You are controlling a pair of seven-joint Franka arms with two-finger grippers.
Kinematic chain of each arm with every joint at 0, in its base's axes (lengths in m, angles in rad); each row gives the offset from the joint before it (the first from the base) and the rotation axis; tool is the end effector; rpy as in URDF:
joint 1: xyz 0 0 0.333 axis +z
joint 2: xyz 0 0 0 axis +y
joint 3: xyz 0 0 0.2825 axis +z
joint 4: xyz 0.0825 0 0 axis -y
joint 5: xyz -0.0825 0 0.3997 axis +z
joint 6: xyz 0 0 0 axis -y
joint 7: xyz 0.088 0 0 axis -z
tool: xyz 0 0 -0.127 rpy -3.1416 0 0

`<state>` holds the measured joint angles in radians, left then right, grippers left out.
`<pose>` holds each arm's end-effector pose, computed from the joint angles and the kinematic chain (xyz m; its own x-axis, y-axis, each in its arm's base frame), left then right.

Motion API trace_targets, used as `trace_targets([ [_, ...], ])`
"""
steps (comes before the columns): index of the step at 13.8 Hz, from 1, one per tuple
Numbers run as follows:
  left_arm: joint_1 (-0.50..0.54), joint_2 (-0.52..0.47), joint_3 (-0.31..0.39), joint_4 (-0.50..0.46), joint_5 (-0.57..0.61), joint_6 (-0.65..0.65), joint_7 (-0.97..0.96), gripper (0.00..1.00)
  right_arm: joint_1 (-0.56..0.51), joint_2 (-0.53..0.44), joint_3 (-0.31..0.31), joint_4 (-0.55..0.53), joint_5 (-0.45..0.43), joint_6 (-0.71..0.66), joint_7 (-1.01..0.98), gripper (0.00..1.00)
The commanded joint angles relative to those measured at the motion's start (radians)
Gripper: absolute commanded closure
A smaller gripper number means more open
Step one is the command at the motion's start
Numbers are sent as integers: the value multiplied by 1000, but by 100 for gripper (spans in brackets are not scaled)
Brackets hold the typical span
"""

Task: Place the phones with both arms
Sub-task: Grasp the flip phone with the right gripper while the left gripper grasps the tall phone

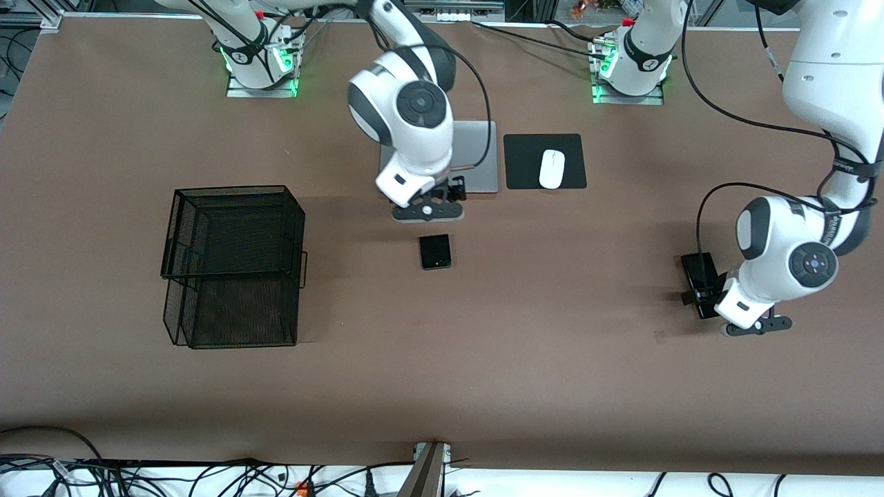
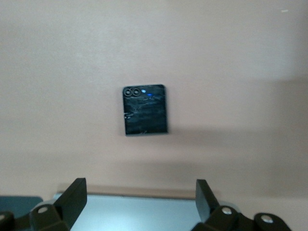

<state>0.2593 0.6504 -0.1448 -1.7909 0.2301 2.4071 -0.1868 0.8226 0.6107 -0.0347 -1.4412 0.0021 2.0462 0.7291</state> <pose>0.6377 0.0789 0.1294 0.9876 0.1564 -0.0148 0.1551 -0.9857 -0.0661 0.4979 0.5053 0.2780 0.9979 0.0641 0.0080 0.0639 -0.9978 0.0171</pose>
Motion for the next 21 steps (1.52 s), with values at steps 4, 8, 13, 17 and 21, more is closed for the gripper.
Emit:
trace_targets([
  [4, 43, -44, -16, -104, 25, 87, 24, 0, 0, 168, -14, -22, 13, 218, -7, 0],
  [8, 48, -52, -16, -104, 25, 83, 38, 0, 1, 231, -14, -21, 12, 302, -4, 0],
  [13, 80, -37, -16, -113, 23, 81, 75, 0, 1, 253, -14, -19, 4, 338, 23, 35],
  [17, 95, -17, -18, -119, 23, 89, 73, 0, 3, 218, -22, -4, -4, 283, 10, 100],
  [21, 95, -21, -21, -119, 14, 78, 61, 23, -5, 74, -30, 51, 4, 51, 13, 100],
])
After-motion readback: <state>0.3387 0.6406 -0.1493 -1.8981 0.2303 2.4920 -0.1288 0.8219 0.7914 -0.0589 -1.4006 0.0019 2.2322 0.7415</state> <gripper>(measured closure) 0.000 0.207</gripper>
